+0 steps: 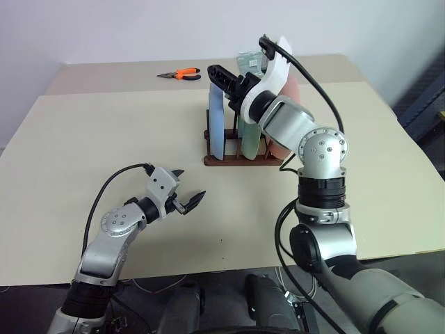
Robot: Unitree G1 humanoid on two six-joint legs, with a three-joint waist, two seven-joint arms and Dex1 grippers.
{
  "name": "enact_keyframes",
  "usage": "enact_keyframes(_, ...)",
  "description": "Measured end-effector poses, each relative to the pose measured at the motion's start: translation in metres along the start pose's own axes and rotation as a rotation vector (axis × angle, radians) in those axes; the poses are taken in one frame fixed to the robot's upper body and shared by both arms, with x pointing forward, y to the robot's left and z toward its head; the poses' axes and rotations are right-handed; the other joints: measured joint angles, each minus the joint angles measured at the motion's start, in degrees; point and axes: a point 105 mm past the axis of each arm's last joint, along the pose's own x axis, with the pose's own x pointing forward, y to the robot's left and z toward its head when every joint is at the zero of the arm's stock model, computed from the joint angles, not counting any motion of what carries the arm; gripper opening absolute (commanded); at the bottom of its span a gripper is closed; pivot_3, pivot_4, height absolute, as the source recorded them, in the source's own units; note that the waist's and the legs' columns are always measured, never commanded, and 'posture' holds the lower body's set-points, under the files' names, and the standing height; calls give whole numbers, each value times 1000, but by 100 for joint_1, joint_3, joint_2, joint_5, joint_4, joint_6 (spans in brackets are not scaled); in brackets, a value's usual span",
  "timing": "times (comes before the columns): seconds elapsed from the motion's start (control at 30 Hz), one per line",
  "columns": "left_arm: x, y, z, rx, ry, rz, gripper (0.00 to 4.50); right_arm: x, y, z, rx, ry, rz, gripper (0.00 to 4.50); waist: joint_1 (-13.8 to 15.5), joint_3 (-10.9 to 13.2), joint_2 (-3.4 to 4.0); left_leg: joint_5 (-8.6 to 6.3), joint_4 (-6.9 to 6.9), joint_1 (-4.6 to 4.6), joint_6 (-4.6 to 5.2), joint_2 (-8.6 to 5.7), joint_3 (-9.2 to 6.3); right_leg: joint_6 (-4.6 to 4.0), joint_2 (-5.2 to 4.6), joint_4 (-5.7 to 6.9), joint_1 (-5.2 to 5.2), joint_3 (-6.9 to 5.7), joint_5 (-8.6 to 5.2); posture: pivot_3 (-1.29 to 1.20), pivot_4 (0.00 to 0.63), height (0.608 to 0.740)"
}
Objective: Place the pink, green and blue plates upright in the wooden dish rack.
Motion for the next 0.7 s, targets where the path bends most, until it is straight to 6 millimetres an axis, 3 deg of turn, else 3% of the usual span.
enact_keyframes(0.13, 3, -4, 2, -2, -10, -11, 4500, -19, 9, 32, -364, -126, 86, 3418, 7, -2, -3, 0, -1, -2, 0, 0, 2, 17, -1, -8, 3, 0, 6, 0, 150, 740)
enact_keyframes(0.23, 6, -11, 4, -2, -15, -36, 4500, -62, 8, 52, -601, -206, 200, 3418, 56, -9, -17, -1, -2, -3, 0, -3, -5, 30, -6, -24, 19, -7, -1, 0, 150, 740)
enact_keyframes(0.33, 7, -11, 4, 3, -7, -48, 4500, -115, -28, 59, -611, -167, 190, 3418, 69, -11, -27, -5, 0, -4, 5, -7, 0, 30, -12, -36, 27, -2, -2, 0, 150, 740)
enact_keyframes(0.4, 8, -12, 5, 10, -10, -66, 4500, -160, -68, 46, -619, -29, 89, 3418, 155, -17, -37, -8, -1, -1, 12, -4, -2, 13, -11, -36, 31, -5, -16, 0, 150, 740)
enact_keyframes(0.5, 6, -7, -3, 4, 20, -60, 4500, -211, -115, 0, -534, 216, -43, 3418, 156, -17, -25, -9, -9, 6, 13, 2, 18, 16, -11, -29, 28, 2, -27, 0, 150, 740)
enact_keyframes(0.57, 10, -7, -3, 2, 17, -69, 4500, -220, -121, -14, -525, 264, -52, 3418, 59, -6, -2, -9, -7, 0, 12, 5, 54, 18, -14, -22, 31, 23, -26, 0, 150, 740)
enact_keyframes(0.7, 13, -4, 5, 22, -6, -74, 4500, -222, -130, -15, -588, 258, -81, 3418, 8, -8, -7, -10, -3, 11, 10, 46, 82, 16, -6, -26, 35, 6, -26, 0, 150, 740)
